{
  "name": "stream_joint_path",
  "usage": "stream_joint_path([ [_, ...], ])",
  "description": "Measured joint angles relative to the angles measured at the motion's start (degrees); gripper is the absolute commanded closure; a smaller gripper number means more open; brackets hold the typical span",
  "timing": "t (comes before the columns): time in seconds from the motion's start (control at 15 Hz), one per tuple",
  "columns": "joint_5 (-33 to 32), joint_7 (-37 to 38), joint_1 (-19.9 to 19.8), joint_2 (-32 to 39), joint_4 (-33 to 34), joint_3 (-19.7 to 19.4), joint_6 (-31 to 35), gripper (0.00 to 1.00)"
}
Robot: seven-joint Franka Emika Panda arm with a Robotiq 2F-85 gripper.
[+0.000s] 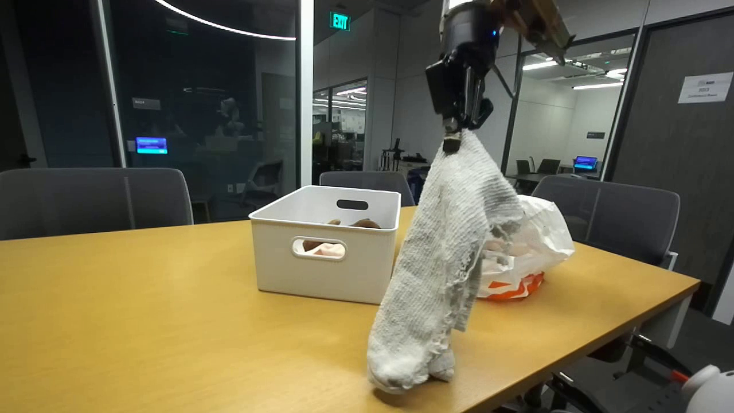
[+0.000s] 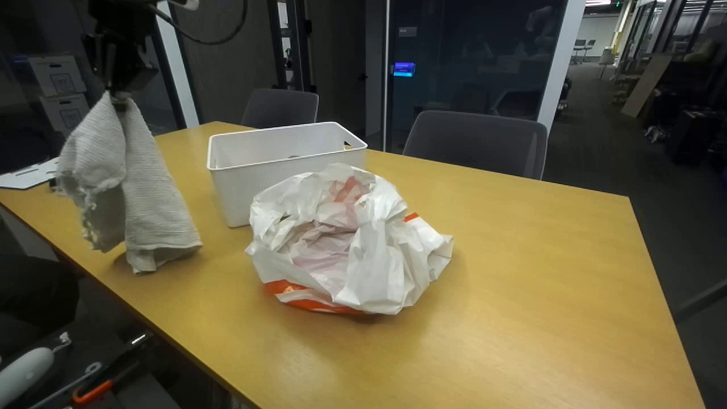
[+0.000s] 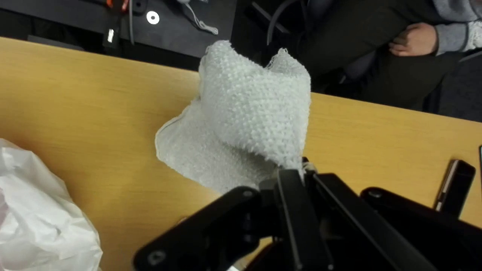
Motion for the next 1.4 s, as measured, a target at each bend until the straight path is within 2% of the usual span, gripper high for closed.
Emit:
stream_joint_path([
  [0.33,0.72,-6.36,-0.05,3.99,-7.73,-0.50,12.30,0.94],
  [0.6,-5.21,-6.07,-0.05,8.09,-9.91,-0.26,14.31,0.94],
  [1.0,-28.60,4.93,-0.60,14.19,-10.04,-0.04,14.09,0.94],
  [1.13,-34.11,8.37,-0.60,15.49,-9.97,-0.04,14.02,0.94],
  [1.27,-32.08,8.55,-0.60,16.33,-9.53,-0.04,14.29,0.94],
  [1.4,-24.74,6.11,-0.60,16.48,-8.43,-0.04,14.79,0.94],
])
